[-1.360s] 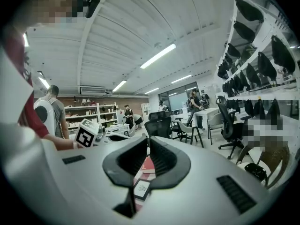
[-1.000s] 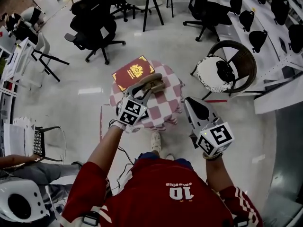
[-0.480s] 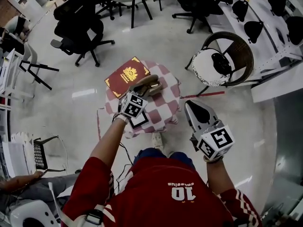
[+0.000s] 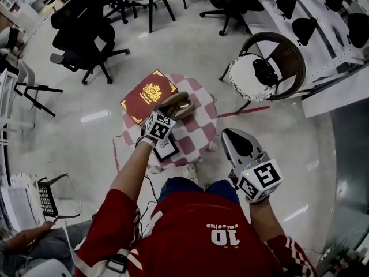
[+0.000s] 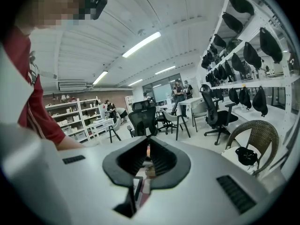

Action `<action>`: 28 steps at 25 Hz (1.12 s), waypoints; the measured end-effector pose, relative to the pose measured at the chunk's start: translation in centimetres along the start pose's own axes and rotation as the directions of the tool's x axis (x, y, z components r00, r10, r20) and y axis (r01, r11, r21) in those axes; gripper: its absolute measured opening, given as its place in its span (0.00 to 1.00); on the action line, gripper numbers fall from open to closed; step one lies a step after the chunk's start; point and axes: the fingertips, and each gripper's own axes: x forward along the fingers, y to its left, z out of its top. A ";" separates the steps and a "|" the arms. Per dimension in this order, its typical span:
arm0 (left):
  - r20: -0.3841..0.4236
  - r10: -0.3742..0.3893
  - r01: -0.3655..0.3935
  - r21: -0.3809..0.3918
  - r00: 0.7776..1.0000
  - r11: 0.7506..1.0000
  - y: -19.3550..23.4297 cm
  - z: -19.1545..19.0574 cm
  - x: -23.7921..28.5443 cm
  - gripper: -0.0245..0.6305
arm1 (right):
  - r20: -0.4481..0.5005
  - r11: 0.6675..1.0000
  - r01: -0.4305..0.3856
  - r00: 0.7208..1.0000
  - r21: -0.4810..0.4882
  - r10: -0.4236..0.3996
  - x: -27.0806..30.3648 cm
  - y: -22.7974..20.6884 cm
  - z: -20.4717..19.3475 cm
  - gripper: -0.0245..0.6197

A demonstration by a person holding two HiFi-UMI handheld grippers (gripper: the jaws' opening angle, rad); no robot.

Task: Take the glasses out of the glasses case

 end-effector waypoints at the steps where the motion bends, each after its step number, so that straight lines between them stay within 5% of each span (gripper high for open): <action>1: -0.010 -0.003 0.003 0.005 1.000 1.000 0.1 -0.3 0.4 0.20 | 0.003 1.000 0.001 1.000 0.002 -0.001 0.1 0.0 -0.1 0.08; 17: -0.102 -0.004 0.012 0.081 0.995 0.997 0.5 -1.8 6.5 0.20 | -0.015 0.999 0.040 0.999 0.012 -0.040 2.3 -2.3 -1.0 0.09; 28: -0.202 0.106 -0.049 0.270 0.974 0.962 0.7 -3.0 8.5 0.20 | -0.033 0.998 0.045 0.998 0.034 -0.044 3.1 -2.2 -1.6 0.08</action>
